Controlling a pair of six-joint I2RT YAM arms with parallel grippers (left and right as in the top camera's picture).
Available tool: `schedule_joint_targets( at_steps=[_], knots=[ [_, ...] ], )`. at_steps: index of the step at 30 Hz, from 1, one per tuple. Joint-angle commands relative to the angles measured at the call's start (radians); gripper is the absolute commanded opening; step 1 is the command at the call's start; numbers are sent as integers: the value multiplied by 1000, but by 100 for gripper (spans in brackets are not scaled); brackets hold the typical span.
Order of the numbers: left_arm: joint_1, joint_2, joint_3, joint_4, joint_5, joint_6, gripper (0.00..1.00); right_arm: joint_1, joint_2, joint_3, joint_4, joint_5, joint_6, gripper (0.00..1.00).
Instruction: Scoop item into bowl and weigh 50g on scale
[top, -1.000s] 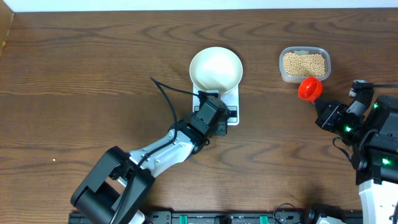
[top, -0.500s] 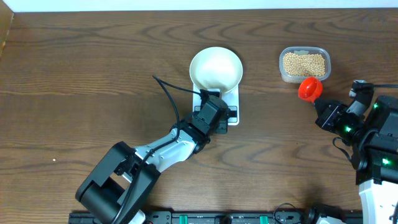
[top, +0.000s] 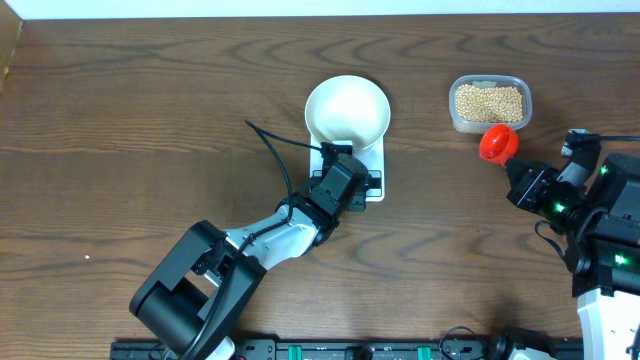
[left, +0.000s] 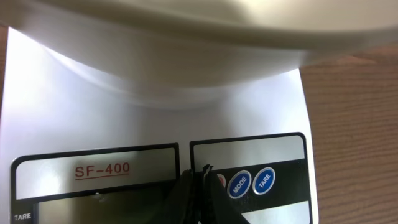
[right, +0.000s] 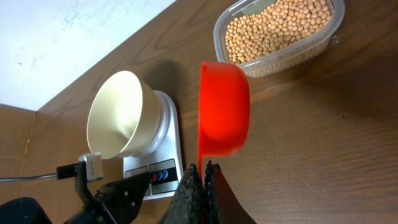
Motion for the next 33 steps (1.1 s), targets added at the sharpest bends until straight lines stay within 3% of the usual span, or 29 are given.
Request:
schedule_joint_targets(
  at_steps=[1, 33],
  knots=[
    [-1, 16, -2, 2, -19, 18, 7, -7, -2, 16, -1, 4, -20, 1],
    [-2, 18, -2, -2, 45, 29, 7, -7, -2, 16, -1, 15, -19, 1]
  ],
)
